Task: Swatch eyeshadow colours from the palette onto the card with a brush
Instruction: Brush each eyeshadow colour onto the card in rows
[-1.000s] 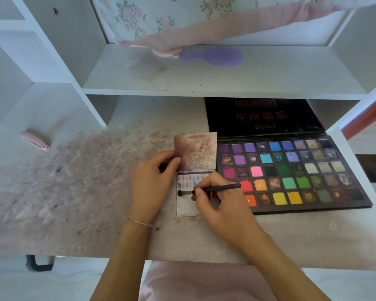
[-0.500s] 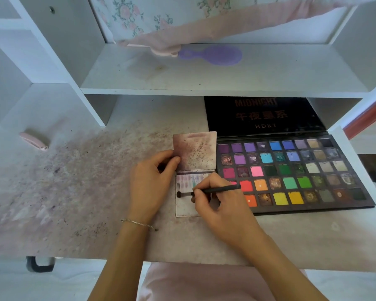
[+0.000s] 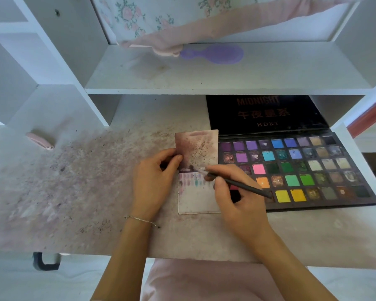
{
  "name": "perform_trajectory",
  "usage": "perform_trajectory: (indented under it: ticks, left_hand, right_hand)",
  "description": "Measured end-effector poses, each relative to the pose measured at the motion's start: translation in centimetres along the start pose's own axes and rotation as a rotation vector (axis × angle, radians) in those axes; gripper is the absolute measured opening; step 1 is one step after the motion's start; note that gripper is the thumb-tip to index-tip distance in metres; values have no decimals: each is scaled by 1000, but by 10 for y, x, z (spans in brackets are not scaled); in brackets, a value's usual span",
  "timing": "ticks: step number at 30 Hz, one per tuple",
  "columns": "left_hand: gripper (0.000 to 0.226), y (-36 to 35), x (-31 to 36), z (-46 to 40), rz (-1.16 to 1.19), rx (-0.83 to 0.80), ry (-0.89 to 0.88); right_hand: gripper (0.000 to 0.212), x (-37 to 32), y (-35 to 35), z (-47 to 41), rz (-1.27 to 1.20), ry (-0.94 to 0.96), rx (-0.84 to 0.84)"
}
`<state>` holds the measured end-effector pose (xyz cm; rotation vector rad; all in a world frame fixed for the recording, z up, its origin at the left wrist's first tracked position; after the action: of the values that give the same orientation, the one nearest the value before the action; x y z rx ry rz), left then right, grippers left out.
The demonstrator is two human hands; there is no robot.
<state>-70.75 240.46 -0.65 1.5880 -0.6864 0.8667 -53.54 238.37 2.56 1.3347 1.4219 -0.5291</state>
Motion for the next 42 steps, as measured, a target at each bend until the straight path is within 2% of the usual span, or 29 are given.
perform_trajectory:
  ticks: [3,7,11,23,31,42]
  left_hand:
    - [17,0,1,0,-10,-3,-9]
    - [18,0,1,0,-20,-10,-12]
    - [17,-1,2,0,-15,-6,-21]
    - [16,-2,2,0,-5,-15,-41]
    - [15,-2,0,0,11,-15,-38]
    - [16,-3,-1,0,10,-22,-42]
  right_hand:
    - [18,3,21,2,37,-17,74]
    - [20,21,58,8,60,-135,187]
    - [20,30,77,16,128,-196,232]
    - [22,37,64,12,281,-219,109]
    - [11,36,66,13,298,-211,137]
    - [15,36,69,14,298,-213,157]
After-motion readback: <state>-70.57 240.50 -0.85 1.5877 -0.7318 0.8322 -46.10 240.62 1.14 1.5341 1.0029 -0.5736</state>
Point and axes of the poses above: each hand's wrist, its own z-axis away from the middle knuckle, its own y-axis out of the back of the hand, x = y × z, the point moved 10 cm from there along -z, towards the middle knuckle, and after that the axes turned 11 degrees about -x, right-handed, at the moved point
